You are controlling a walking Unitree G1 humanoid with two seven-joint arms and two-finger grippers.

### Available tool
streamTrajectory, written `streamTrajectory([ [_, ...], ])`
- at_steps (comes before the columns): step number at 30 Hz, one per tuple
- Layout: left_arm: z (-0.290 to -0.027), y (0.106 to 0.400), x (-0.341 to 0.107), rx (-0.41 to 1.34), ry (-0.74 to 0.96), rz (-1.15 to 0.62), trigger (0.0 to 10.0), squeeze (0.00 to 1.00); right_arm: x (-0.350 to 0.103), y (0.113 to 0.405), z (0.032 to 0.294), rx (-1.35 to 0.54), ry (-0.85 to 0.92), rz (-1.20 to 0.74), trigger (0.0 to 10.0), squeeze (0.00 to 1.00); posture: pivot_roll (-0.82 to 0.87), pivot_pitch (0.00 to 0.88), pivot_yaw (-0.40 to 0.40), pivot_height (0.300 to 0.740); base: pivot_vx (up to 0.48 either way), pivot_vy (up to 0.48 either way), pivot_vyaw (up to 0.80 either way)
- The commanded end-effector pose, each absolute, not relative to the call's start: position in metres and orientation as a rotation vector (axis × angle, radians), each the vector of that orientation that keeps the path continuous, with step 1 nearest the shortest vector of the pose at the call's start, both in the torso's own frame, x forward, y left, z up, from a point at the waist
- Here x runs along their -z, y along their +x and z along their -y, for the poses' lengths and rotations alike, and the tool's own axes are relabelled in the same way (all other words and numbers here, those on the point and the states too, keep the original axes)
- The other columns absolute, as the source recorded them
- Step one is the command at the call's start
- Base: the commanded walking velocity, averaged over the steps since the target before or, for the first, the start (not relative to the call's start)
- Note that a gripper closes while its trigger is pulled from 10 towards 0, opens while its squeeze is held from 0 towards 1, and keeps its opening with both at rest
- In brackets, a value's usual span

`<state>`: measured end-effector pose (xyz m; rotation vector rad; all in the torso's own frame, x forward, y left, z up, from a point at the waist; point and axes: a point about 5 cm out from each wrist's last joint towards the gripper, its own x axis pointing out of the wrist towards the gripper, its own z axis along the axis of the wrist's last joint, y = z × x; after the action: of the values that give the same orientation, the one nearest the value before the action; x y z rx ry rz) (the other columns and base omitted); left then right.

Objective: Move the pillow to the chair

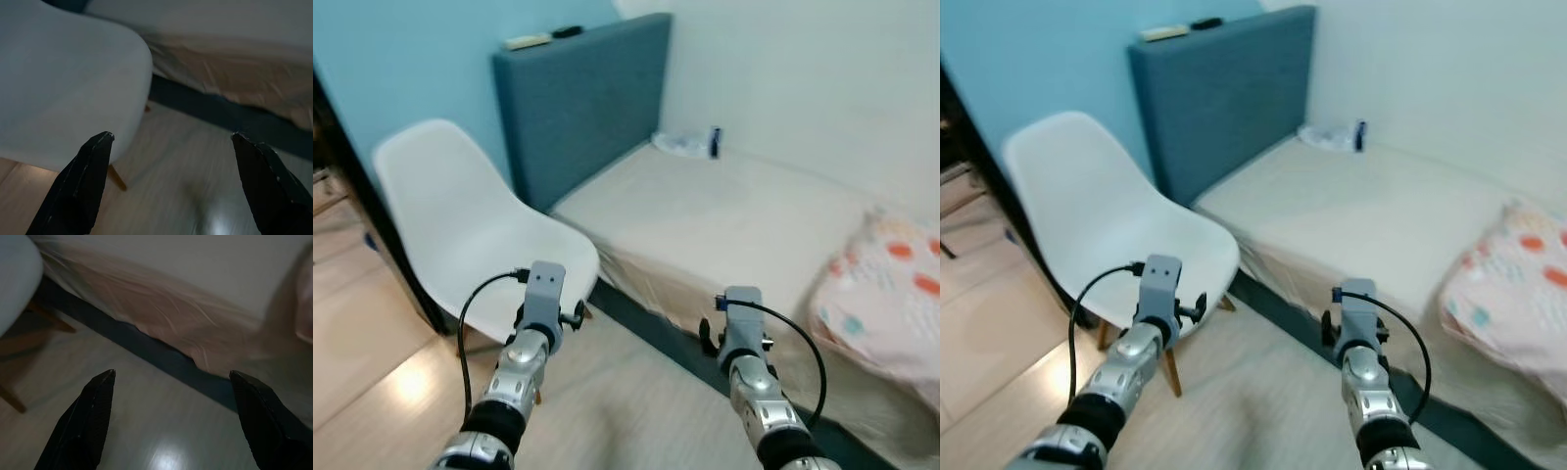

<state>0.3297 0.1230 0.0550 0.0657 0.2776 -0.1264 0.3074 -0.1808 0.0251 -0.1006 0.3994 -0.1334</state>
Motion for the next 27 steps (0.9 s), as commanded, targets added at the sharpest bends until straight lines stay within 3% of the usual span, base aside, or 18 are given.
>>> streamTrajectory([
  [1, -0.124, 0.327, -0.049, 0.127, 0.11, -0.304, 10.0, 0.0, -0.027, 0.308, 0.184, 0.135, -0.112, -0.394, 10.0, 0.0, -0.06, 0.058, 0.001, 0.74, 0.0, 0.0, -0.8],
  [8, -0.133, 0.33, -0.056, 0.109, 0.135, -0.262, 10.0, 0.0, -0.03, 0.31, 0.19, 0.166, -0.099, -0.381, 10.0, 0.0, -0.07, 0.061, -0.005, 0.74, 0.0, 0.0, -0.8],
  [15, -0.138, 0.335, -0.061, 0.064, 0.04, -0.283, 10.0, 0.0, -0.034, 0.312, 0.183, 0.145, -0.119, -0.36, 10.0, 0.0, -0.08, 0.075, 0.038, 0.74, 0.0, 0.0, -0.8],
  [27, -0.136, 0.339, -0.062, 0.097, 0.015, -0.299, 10.0, 0.0, -0.026, 0.303, 0.179, 0.157, -0.114, -0.381, 10.0, 0.0, -0.09, 0.076, 0.08, 0.74, 0.0, 0.0, -0.8],
])
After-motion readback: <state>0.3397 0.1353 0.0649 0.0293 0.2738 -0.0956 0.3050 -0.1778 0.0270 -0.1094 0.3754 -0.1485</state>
